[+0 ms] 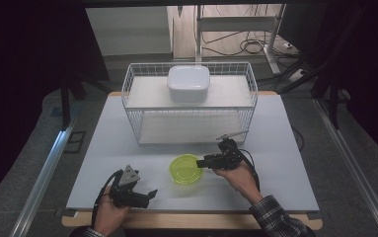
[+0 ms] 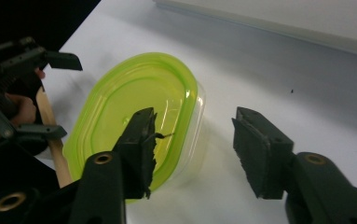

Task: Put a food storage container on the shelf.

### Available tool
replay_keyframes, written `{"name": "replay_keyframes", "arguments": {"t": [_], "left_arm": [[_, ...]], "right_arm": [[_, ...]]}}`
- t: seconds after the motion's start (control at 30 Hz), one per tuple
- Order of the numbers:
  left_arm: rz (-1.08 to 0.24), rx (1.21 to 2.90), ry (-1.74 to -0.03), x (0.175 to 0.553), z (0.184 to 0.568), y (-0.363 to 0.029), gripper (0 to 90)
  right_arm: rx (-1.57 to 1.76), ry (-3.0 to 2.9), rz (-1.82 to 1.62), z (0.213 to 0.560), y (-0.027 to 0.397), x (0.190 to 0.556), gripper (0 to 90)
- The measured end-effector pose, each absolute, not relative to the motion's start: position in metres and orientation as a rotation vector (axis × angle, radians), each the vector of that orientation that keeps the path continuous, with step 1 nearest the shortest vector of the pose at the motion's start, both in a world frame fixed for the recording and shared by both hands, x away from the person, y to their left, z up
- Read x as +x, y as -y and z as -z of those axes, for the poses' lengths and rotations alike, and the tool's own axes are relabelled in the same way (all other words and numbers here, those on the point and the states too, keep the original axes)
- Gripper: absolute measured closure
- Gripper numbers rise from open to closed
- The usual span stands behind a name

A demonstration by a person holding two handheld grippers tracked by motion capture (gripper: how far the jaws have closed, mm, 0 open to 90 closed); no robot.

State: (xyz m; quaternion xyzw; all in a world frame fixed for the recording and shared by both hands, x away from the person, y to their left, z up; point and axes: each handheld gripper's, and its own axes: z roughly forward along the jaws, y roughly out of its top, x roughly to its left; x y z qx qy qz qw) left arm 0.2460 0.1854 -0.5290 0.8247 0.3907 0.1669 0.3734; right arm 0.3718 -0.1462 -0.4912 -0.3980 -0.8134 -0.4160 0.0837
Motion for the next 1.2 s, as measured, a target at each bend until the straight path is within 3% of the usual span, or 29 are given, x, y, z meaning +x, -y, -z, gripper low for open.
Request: {"name": "replay_keyframes", "arguments": {"t": [0.2,0.47,0.8,1.2], "left_arm": [[-0.424,2.116,-1.002,0.246,0.530,-0.185,4.4],[-0.423,2.122,-1.000,0.246,0.530,-0.184,4.4],[-0.427,2.121,-1.001,0.246,0.530,-0.185,4.4],[-0.435,2.081,-1.021,0.246,0.527,-0.188,3.7]], "right_arm": [[-1.197,2.319,1.211,0.500,0.144,0.382,60.4],[-1.189,2.150,1.184,0.505,0.147,0.388,80.7],[-1.205,2.084,1.208,0.500,0.151,0.385,81.5],[-1.164,2.079,1.323,0.462,0.159,0.378,81.5]]}}
